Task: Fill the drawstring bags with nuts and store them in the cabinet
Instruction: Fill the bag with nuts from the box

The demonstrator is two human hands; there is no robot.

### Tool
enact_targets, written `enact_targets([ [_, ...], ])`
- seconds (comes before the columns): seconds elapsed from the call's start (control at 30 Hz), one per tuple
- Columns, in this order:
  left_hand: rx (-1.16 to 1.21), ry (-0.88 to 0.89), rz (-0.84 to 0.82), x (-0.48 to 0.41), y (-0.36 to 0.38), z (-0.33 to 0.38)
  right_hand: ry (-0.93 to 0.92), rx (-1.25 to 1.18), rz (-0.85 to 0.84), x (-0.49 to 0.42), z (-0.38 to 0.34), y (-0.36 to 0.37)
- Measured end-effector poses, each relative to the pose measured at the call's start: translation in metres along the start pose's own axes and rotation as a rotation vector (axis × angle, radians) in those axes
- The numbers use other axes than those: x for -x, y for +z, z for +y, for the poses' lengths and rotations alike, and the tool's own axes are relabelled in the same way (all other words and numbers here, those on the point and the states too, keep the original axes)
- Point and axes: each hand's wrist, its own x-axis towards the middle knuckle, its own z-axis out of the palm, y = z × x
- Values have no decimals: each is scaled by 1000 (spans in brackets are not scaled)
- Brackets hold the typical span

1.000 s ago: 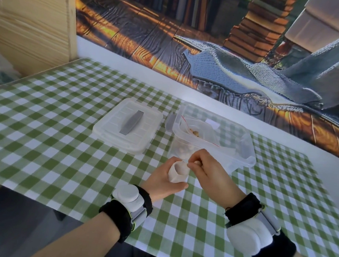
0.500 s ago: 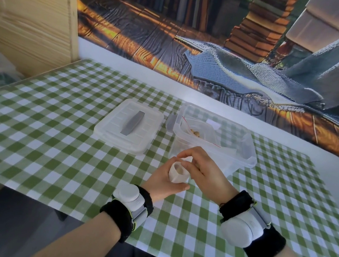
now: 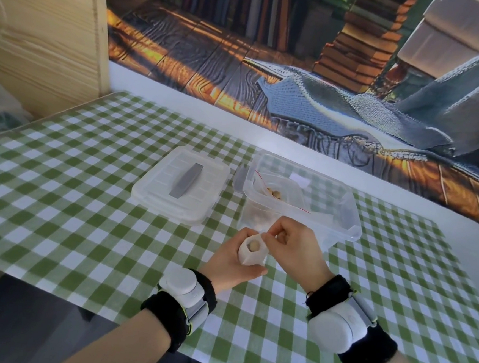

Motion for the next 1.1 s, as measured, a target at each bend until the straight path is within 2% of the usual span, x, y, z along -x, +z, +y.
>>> enact_targets([
  [0.17, -81, -16, 2, 0, 0, 0, 21, 1, -23, 1, 3, 3],
  [0.23, -105, -19, 7, -1, 1, 0, 41, 6, -89, 2, 3, 1],
  [0.3, -124, -19, 18, -1, 1, 0, 60, -88, -127, 2, 2, -4],
  [0.47, -118, -7, 23, -1, 2, 2, -146, -260, -161, 10, -4, -15],
  [0.7, -105, 13, 7, 1, 0, 3, -211, -219, -187, 12, 1, -7],
  [0.8, -69, 6, -4, 1, 1, 2, -217, -257, -112, 9, 2, -9],
  [0.9, -42, -6, -23, 0, 0, 0, -254, -425, 93, -2, -9, -27],
  [0.93, -37, -9, -30, -1, 0, -1, -253, -420, 158, -9, -14, -35],
  [1.0, -30, -16, -38, -1, 0, -2, -217, -258, 214, -29, -24, -51],
  [1.03, -24, -16, -37, -1, -1, -1, -181, -143, 173, -41, -28, -57],
  [1.1, 3, -19, -27, -1, -1, 0, -78, 64, -49, -64, -33, -60],
])
